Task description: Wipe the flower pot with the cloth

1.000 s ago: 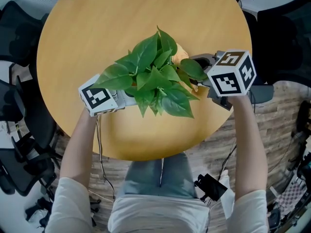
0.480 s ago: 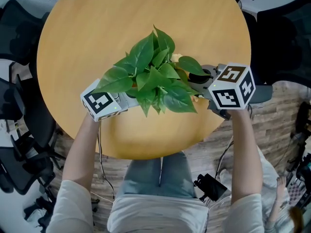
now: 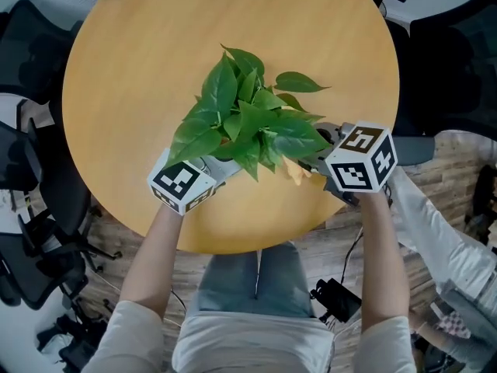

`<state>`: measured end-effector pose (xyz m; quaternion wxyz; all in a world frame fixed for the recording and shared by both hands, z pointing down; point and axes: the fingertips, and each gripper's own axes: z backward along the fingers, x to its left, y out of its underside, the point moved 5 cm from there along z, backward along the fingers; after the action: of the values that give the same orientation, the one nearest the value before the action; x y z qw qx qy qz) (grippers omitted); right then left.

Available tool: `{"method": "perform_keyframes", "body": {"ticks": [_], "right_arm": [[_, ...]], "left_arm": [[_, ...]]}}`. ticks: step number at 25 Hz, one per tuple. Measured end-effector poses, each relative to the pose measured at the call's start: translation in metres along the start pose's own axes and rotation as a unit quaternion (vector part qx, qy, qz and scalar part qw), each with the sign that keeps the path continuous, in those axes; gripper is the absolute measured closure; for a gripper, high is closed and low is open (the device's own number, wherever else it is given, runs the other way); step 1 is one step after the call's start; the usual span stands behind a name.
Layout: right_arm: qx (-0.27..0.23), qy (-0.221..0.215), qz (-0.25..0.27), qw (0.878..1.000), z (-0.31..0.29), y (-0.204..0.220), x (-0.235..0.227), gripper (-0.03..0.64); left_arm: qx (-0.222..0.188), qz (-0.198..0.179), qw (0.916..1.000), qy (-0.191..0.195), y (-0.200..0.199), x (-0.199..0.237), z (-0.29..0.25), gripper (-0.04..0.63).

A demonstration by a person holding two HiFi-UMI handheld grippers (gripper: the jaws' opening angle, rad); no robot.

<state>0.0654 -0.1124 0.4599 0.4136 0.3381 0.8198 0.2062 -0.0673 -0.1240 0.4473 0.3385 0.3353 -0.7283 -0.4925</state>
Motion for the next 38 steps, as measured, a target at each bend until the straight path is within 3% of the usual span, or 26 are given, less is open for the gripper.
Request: {"method": "perform_keyframes", "body": {"ticks": [8,16,22,25,32,38], "right_arm": [[0.0,-0.003,0.0,1.0,-0.007,0.008,0.009,0.545],[-0.016,0.033,-0.017,0.999,0.003,0.019,0.001,0.545],[-0.019,0.004,-0.015,1.0,-0.01,0.011,0.009,0.545],[-0.018,0.006,-0.017,1.0,0.001,0.012,0.007,0.545],[-0.023,0.025,-0.026,0.999,0.01,0.013,-0.003,0.545],[-0.03,0.042,-0.029,0.998,0.014,0.005,-0.011,0.545]], "left_arm": [[-0.009,0.027,0.9965,-0.078,0.0,-0.004,-0.003,0.129],[-0.027,0.035,0.9977,-0.051,0.005,-0.009,-0.01,0.127],[0.005,0.024,0.9982,-0.056,0.005,-0.003,0.014,0.127],[0.011,0.015,0.999,-0.041,0.002,-0.006,0.014,0.127],[0.025,-0.013,0.999,0.033,0.006,0.005,0.022,0.127],[0.031,-0.066,0.9917,0.106,-0.004,0.017,0.018,0.127]]}}
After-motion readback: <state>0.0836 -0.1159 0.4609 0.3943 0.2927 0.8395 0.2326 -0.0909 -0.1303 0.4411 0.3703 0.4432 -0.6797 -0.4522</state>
